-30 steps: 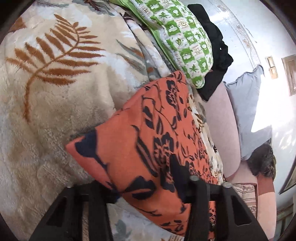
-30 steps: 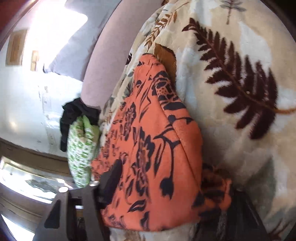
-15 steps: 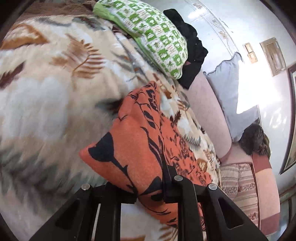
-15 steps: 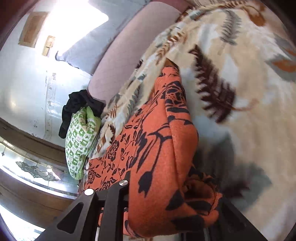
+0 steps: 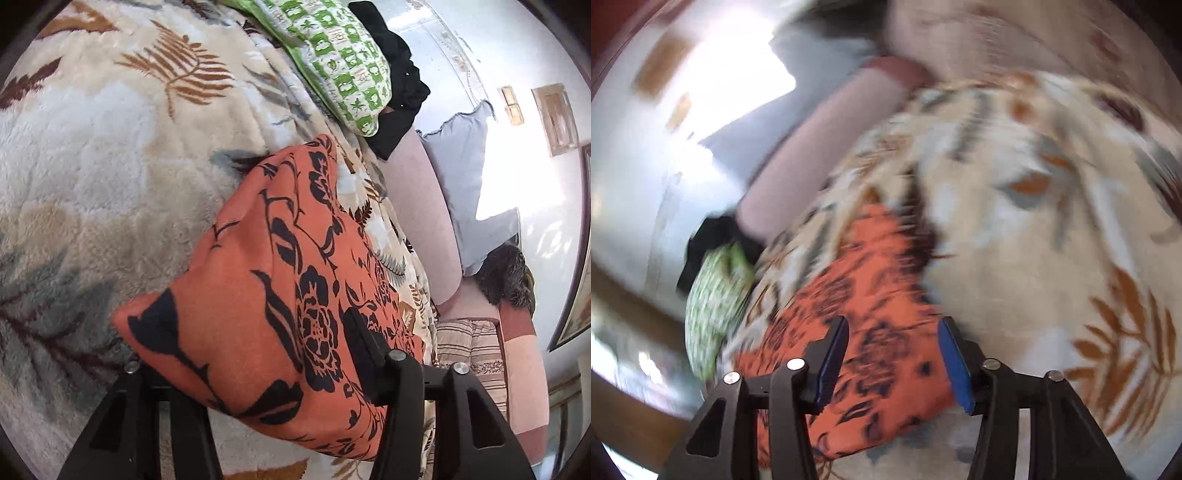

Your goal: Fold small clothes

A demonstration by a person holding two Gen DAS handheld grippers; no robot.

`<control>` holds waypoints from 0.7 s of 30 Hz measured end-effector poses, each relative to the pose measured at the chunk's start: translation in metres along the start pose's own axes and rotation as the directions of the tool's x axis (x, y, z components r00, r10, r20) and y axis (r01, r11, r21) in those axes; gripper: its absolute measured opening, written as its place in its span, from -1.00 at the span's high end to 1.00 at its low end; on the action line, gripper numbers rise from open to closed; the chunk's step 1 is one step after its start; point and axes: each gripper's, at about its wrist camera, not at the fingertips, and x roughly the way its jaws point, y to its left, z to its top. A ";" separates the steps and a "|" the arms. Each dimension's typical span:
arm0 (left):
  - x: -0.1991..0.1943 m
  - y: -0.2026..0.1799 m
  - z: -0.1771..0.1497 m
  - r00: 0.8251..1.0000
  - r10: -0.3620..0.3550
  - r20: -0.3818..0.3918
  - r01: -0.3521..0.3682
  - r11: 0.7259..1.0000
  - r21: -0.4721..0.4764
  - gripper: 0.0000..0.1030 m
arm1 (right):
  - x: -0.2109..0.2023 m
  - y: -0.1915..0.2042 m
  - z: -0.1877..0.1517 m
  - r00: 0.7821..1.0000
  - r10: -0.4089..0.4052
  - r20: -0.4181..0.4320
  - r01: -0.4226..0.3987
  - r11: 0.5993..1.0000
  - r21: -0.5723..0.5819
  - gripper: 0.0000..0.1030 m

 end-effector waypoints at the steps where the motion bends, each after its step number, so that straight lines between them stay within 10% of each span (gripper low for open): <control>1: 0.001 -0.002 0.000 1.000 0.015 0.006 -0.015 1.000 0.017 0.44 | 0.008 0.019 -0.006 0.999 0.022 -0.025 -0.023 0.997 -0.068 0.38; 6: 0.000 -0.004 -0.003 0.999 0.030 0.032 -0.033 0.997 0.073 0.55 | 0.058 0.081 -0.041 0.990 0.076 -0.121 -0.100 0.972 -0.211 0.54; 10: -0.006 -0.016 -0.005 0.998 0.039 0.053 -0.047 0.989 0.143 0.59 | 0.124 0.072 -0.073 0.934 0.073 -0.349 -0.123 0.985 -0.125 0.53; 15: -0.019 -0.059 -0.011 0.994 0.042 0.098 -0.069 0.954 0.293 0.60 | 0.097 0.044 -0.055 0.929 0.190 -0.319 -0.200 0.980 0.002 0.66; 21: -0.027 -0.146 -0.040 0.994 0.005 0.107 -0.060 0.851 0.522 0.61 | 0.036 -0.015 -0.004 0.968 0.233 -0.098 -0.215 0.962 0.167 0.68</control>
